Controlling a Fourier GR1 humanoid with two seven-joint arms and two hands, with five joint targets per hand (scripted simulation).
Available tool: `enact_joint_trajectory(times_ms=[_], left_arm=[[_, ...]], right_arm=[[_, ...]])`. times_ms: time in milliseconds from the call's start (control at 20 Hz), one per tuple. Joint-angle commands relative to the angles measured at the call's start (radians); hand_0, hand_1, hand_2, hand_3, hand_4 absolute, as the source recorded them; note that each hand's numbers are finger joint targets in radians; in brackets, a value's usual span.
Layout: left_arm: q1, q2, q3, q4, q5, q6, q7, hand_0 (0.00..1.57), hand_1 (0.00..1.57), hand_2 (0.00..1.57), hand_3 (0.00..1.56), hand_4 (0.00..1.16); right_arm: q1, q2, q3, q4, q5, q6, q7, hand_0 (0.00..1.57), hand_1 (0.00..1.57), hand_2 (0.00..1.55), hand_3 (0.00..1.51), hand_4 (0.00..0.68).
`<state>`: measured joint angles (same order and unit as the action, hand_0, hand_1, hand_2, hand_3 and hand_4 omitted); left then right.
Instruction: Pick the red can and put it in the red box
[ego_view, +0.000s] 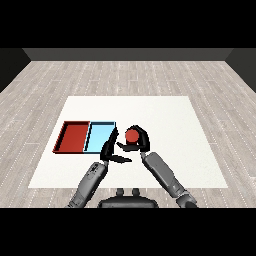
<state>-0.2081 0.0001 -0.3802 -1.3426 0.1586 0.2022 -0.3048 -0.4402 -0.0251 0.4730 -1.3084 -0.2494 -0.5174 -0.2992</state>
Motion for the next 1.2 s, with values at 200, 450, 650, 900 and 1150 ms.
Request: enact_joint_trajectory(times_ms=[200, 450, 650, 900, 1150], left_arm=[[-0.044, 0.000, -0.038, 0.120, 0.068, 0.016, -0.060, 0.00, 0.00, 0.00, 0.00, 0.00], [-0.118, 0.000, -0.054, 0.159, 0.095, 0.044, -0.042, 0.00, 0.00, 0.00, 0.00, 0.00], [-0.005, 0.000, -0.057, 0.090, 0.105, -0.009, -0.089, 0.00, 0.00, 0.00, 0.00, 0.00], [-0.084, 0.000, -0.091, 0.101, 0.128, 0.052, -0.057, 0.00, 0.00, 0.00, 0.00, 0.00], [-0.146, 0.000, -0.112, 0.140, 0.168, 0.065, -0.048, 0.00, 0.00, 0.00, 0.00, 0.00]], right_arm=[[0.002, 0.025, 0.047, 0.000, 0.016, -0.027, 0.004, 1.45, 1.45, 1.43, 1.38, 0.637], [-0.017, 0.025, -0.026, 0.012, 0.022, 0.051, -0.006, 1.44, 1.44, 1.44, 1.38, 0.630], [-0.015, 0.025, 0.083, -0.032, -0.025, -0.053, 0.017, 1.45, 1.45, 1.43, 1.37, 0.625], [-0.104, 0.025, 0.090, 0.063, -0.122, -0.066, -0.043, 1.49, 1.49, 1.44, 1.38, 0.615], [-0.102, 0.025, 0.169, 0.019, -0.127, -0.126, -0.029, 1.49, 1.49, 1.45, 1.37, 0.617]])
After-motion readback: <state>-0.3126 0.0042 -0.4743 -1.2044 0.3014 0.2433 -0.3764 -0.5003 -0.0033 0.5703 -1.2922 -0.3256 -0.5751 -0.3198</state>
